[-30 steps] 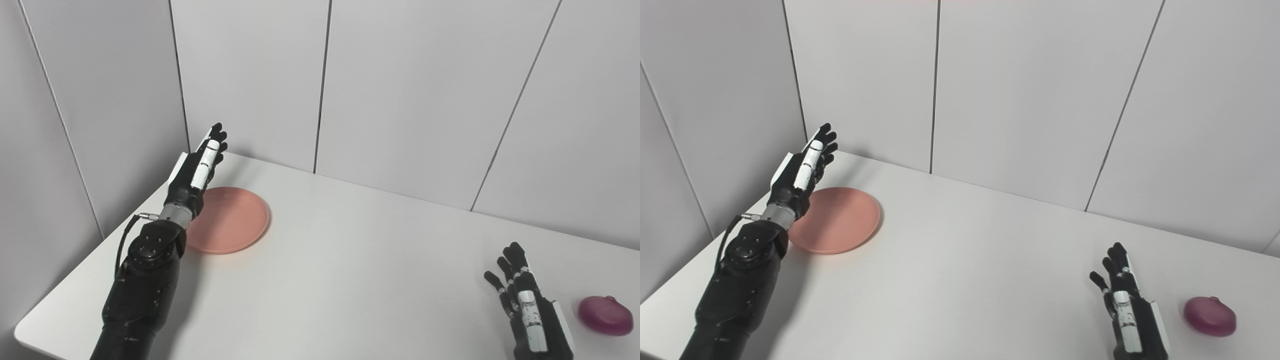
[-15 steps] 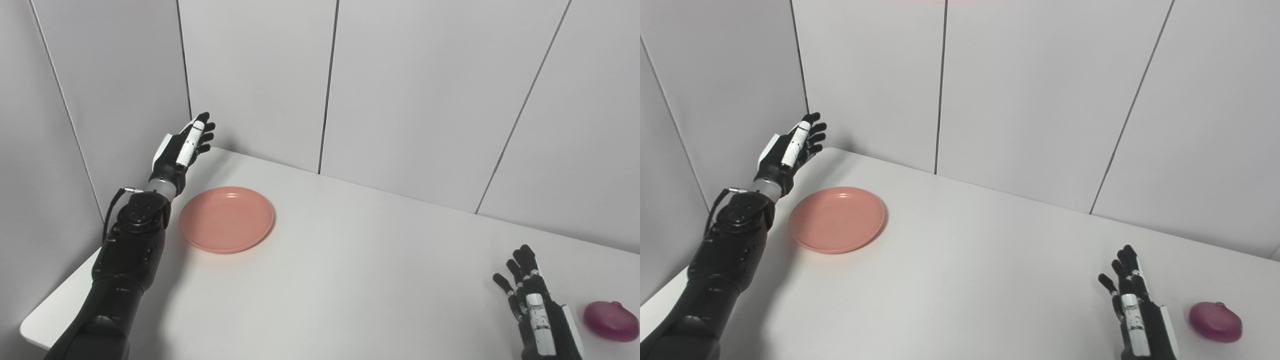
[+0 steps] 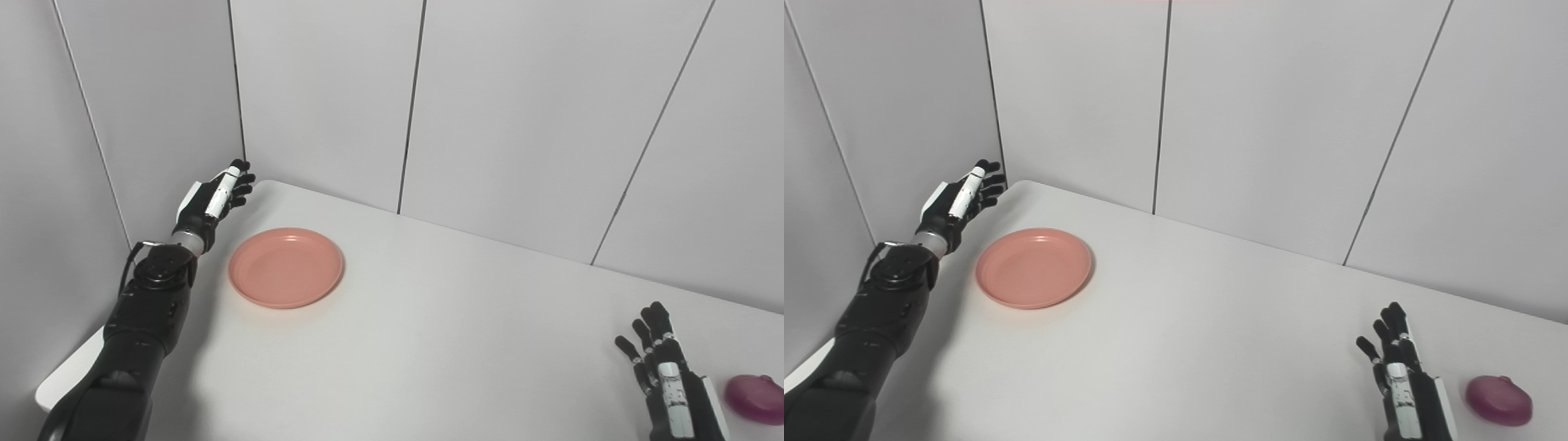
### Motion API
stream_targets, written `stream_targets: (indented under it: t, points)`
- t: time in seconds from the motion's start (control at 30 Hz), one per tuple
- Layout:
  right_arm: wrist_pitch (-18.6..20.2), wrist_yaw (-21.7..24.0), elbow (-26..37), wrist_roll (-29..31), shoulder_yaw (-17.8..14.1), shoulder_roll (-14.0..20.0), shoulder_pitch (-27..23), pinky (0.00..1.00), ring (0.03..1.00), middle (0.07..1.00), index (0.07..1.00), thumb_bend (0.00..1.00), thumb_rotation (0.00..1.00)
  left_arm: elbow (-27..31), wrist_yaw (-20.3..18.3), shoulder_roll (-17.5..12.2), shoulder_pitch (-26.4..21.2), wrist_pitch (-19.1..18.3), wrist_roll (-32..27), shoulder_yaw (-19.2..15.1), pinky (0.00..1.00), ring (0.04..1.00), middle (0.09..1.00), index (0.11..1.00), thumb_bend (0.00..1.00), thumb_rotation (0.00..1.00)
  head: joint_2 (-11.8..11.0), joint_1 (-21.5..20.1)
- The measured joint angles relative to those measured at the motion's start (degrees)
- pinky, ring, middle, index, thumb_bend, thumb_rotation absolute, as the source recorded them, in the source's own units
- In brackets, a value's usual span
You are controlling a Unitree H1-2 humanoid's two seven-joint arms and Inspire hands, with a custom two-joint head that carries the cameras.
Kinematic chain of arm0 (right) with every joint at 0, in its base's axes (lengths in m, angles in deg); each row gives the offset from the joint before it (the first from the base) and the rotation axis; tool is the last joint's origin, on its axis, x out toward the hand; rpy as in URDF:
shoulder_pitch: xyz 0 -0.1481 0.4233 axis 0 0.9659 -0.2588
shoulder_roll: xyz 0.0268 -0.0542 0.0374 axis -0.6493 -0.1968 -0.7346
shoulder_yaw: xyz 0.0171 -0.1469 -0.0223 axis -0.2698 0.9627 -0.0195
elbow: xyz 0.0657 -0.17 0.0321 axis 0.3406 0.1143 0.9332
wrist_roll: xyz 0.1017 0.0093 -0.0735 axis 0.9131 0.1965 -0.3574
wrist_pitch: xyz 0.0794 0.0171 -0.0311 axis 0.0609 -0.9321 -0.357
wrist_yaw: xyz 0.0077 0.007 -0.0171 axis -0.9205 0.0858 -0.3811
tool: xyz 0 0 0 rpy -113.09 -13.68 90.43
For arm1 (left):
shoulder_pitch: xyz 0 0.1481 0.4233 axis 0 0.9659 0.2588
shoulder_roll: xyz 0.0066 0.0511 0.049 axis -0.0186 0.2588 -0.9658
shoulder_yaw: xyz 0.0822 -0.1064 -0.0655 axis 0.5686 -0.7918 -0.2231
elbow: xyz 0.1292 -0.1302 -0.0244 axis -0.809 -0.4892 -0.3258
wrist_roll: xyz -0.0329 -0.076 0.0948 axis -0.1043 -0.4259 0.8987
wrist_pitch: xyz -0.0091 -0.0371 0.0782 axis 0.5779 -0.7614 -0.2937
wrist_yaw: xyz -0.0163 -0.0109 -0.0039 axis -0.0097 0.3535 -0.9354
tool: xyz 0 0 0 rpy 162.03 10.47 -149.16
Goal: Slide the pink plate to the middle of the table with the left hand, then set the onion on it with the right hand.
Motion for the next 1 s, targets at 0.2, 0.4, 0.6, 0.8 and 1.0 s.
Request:
stream_targets:
  t: [0.2, 0.4, 0.6, 0.8, 1.0]
  points:
    - [0.0, 0.4, 0.0, 0.4, 0.0, 0.2, 0.0, 1.0, 1.0, 1.0, 0.999, 0.61, 0.81, -3.9, -0.7, 0.0, 0.1, 2.9, 0.0, 0.2, 0.85, 0.865, 0.868, 0.855, 0.49, 1.0, 0.1, 0.0]
    - [0.0, 0.5, 0.2, 0.4, 0.0, 0.4, 0.2, 1.0, 1.0, 0.999, 0.989, 0.63, 0.81, -6.1, -2.4, 0.7, 0.9, 6.1, -0.6, 0.2, 0.85, 0.866, 0.865, 0.85, 0.49, 1.0, -0.3, -0.2]
    - [0.0, 0.5, 0.4, 0.4, -0.1, 0.4, 0.3, 1.0, 0.999, 0.992, 0.985, 0.61, 0.8, -5.5, -4.2, 2.0, 2.4, 6.5, -2.3, 0.2, 0.88, 0.884, 0.876, 0.86, 0.47, 1.0, -0.2, 0.2]
    - [0.0, 0.5, 0.7, 0.4, -0.5, 0.4, 0.5, 1.0, 0.99, 0.985, 0.979, 0.64, 0.79, -1.2, -4.0, 2.9, 4.7, 6.1, -1.9, 1.2, 0.85, 0.858, 0.864, 0.859, 0.46, 1.0, 0.7, 0.7]
    - [0.0, 0.2, 0.8, 0.2, -0.7, 0.4, 0.6, 1.0, 0.978, 0.974, 0.972, 0.64, 0.78, 6.7, -1.9, 5.0, 8.1, 2.3, -1.0, 2.3, 0.91, 0.893, 0.884, 0.87, 0.46, 1.0, 0.7, 0.7]
